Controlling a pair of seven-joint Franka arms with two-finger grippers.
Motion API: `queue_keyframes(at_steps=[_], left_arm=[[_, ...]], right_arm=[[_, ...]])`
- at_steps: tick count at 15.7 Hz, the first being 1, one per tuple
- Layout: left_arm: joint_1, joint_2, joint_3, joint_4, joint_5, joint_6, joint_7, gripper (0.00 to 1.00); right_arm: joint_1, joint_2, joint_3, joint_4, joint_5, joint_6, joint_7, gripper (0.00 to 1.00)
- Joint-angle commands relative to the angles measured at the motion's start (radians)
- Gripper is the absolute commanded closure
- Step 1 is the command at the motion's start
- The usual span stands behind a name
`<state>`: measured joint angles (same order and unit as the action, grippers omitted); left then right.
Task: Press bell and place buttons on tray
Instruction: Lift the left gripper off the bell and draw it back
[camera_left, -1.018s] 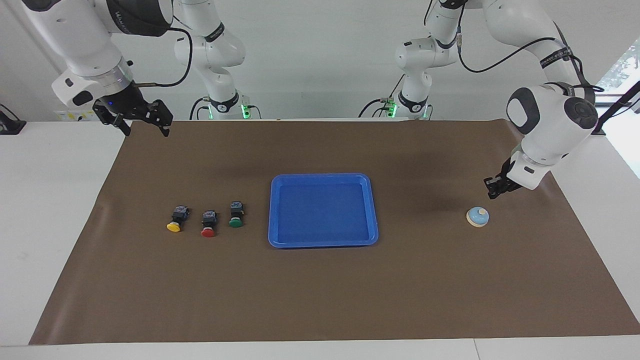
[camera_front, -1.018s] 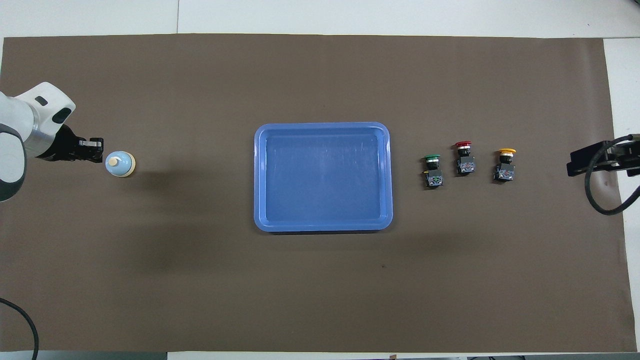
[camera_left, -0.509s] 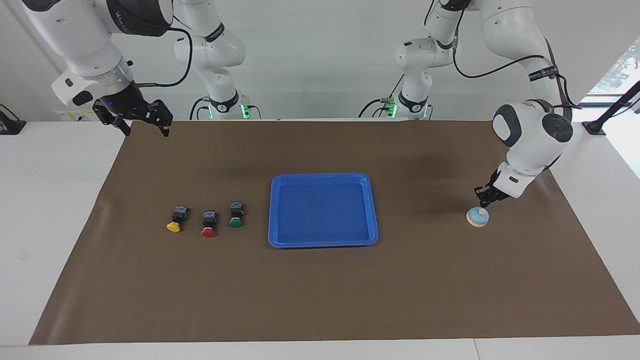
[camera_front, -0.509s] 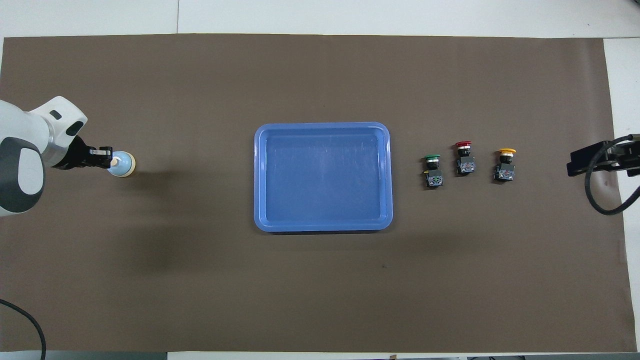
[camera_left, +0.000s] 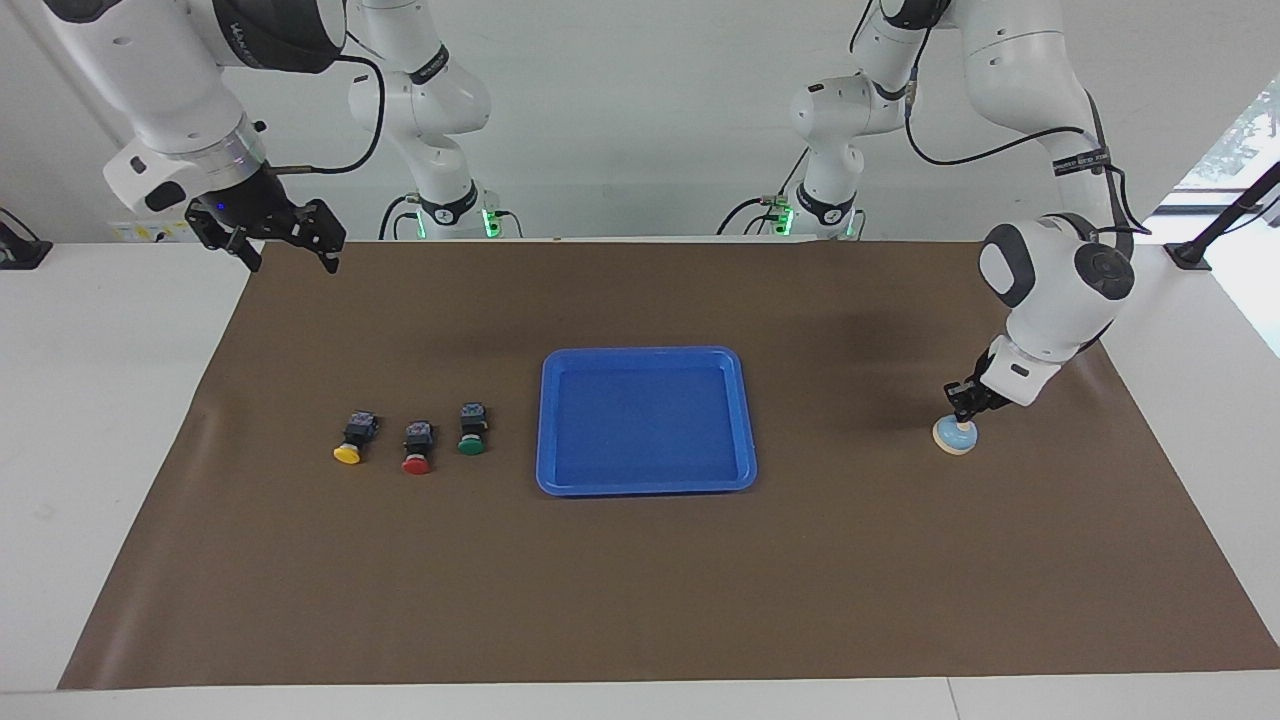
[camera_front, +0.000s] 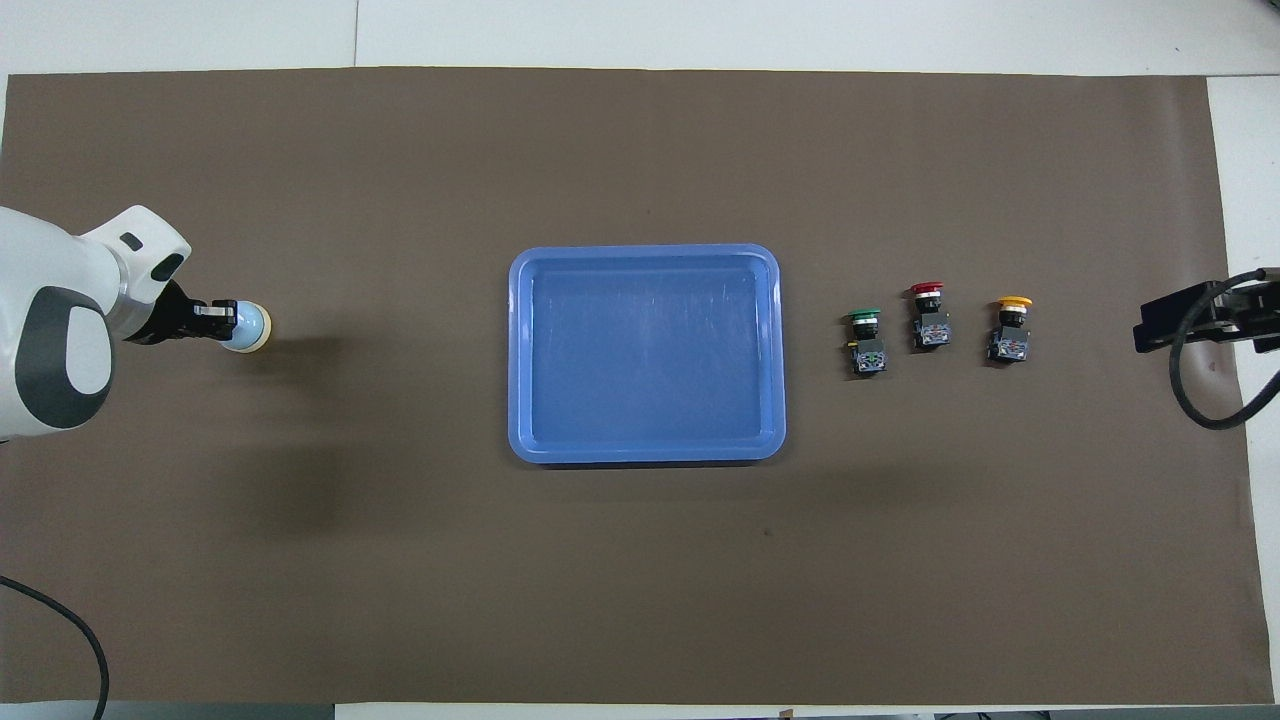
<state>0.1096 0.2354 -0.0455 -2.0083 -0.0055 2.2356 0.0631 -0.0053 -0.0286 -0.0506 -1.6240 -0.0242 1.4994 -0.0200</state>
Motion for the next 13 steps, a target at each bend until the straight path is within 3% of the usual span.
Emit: queue_keyframes(at_steps=[1,2,3,5,13], left_arm=[[0.005,0.018,-0.004,0.043,0.021,-0.037,0.011,1.00],[0.002,0.019,-0.005,0.096,0.019,-0.103,0.011,1.00],[-0.002,0.021,-0.005,0.150,0.019,-0.176,0.009,0.77],[-0.007,0.007,-0.005,0.212,0.016,-0.278,-0.003,0.00],[-0.039,-0.151,-0.016,0.321,0.010,-0.600,-0.012,0.00]], right_arm=[[-0.013,-0.021,0.009,-0.023,0.009,0.004,-0.014,0.00],[-0.013,-0.021,0.009,-0.023,0.009,0.004,-0.015,0.00],[-0.013,-0.021,0.009,-0.023,0.009,0.004,-0.015,0.00],[-0.013,-0.021,0.009,-0.023,0.009,0.004,-0.015,0.00],[-0.013,-0.021,0.009,-0.023,0.009,0.004,-0.015,0.00]])
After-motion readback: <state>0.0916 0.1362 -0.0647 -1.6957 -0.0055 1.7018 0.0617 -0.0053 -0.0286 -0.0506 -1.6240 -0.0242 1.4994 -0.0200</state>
